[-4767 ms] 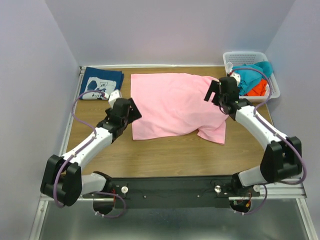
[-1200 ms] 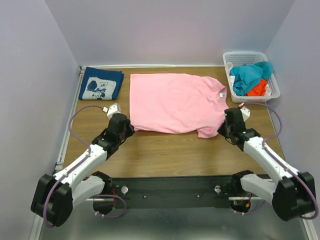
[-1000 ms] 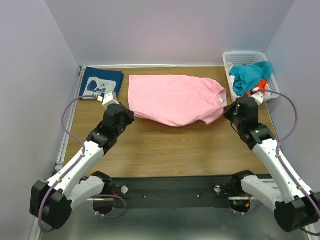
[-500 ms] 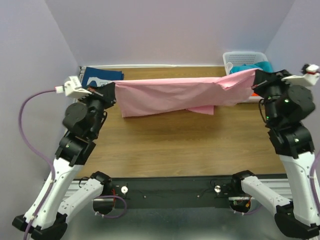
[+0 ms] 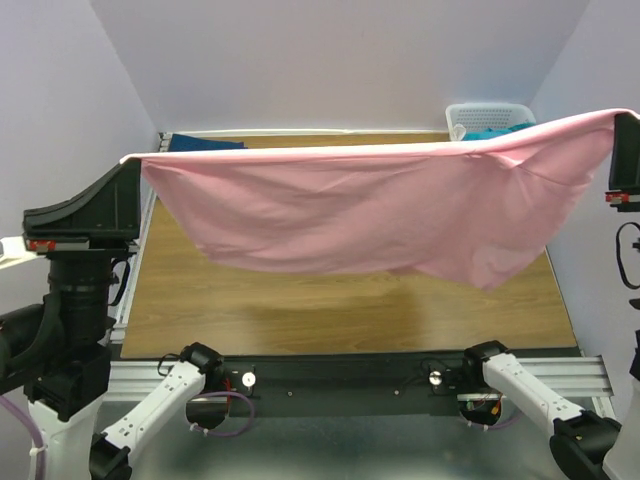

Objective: Fold and stack the t-shirts
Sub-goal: Flatten the tshirt out

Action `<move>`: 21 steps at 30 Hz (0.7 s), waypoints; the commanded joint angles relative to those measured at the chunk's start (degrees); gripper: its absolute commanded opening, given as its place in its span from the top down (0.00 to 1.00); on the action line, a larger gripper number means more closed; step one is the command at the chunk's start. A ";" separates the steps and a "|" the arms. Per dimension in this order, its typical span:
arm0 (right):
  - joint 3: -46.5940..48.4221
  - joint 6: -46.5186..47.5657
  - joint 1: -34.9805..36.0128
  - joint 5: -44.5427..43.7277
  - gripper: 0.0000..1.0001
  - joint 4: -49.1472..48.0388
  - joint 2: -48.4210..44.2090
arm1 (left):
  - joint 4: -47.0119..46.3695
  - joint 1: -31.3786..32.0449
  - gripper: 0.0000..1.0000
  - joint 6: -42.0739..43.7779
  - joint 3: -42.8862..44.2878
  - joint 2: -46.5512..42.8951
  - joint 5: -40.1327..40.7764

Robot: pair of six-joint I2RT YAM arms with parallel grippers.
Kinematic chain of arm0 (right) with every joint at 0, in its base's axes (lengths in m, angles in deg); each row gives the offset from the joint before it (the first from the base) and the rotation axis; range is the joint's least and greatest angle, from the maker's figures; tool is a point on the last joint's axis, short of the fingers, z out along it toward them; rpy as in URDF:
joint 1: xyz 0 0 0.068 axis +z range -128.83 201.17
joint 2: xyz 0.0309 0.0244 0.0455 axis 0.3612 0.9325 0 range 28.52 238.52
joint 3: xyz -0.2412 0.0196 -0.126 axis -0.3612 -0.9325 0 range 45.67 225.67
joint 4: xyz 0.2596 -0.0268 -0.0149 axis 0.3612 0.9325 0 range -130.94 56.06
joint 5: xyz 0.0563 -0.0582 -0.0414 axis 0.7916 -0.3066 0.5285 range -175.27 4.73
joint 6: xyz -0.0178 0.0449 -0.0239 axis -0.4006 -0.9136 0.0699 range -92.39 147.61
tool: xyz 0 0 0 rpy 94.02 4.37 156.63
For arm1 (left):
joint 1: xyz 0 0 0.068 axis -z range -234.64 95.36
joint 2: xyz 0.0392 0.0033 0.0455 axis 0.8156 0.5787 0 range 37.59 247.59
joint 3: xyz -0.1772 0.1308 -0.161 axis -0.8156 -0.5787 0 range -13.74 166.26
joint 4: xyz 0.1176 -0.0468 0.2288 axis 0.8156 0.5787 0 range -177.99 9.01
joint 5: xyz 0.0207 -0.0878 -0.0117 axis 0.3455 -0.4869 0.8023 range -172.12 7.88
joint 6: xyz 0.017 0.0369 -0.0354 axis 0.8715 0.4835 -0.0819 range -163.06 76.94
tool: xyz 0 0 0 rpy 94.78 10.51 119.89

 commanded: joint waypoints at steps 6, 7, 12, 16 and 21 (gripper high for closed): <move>4.15 3.63 -0.02 5.06 0.99 2.53 3.27 | -1.35 -0.02 1.00 2.20 0.48 -0.32 0.64; 3.54 3.63 0.07 4.62 0.99 2.53 3.71 | -1.44 -0.02 1.00 2.20 -0.48 0.73 2.74; -3.14 4.85 -0.02 0.24 0.99 2.27 10.12 | -1.27 -0.02 1.00 2.90 -6.71 7.04 16.86; -10.95 6.26 0.07 -3.55 0.99 -0.18 17.41 | -0.92 -0.11 1.00 1.50 -13.75 15.46 29.52; -22.47 6.01 0.07 -5.49 0.99 -7.39 27.95 | 0.23 -7.21 1.00 -1.32 -19.29 32.61 27.92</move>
